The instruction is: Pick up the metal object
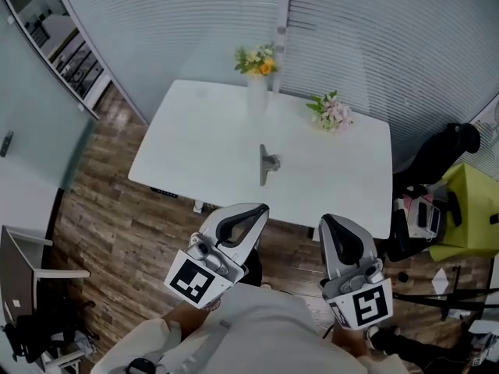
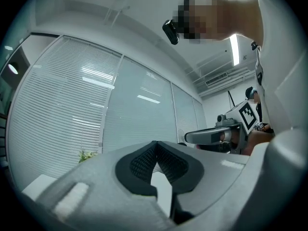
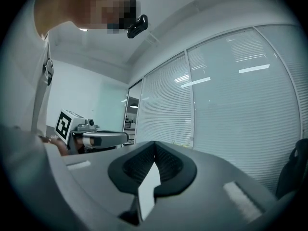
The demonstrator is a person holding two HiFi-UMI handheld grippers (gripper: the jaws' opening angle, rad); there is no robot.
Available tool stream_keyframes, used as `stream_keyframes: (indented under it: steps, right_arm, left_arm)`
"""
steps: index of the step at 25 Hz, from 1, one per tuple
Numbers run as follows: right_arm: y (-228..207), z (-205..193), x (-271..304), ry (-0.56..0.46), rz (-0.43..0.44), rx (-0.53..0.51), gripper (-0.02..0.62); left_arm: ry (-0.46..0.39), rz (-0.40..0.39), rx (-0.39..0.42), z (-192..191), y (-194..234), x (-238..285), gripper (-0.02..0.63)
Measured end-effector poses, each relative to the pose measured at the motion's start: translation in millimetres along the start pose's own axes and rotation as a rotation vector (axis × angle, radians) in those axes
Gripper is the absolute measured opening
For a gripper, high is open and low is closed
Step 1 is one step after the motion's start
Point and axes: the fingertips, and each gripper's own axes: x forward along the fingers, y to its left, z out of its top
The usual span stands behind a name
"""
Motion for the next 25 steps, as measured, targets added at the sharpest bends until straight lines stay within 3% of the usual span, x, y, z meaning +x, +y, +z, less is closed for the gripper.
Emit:
stream_keyframes:
  steps: [13,25]
  right_arm:
    - [-58.1,-0.9,155.2,0.01,0.012,-0.017,0.005]
    - [-81.9,-10.2,228.2,0.009,-0.006,-0.013,0.005]
  left_arm:
    - [-0.004,-0.002,-0.007,-8.4,147.4,75.6,0.005]
    - [0.008,-0.024,-0.026,-26.1,215.4,106.7,0.005]
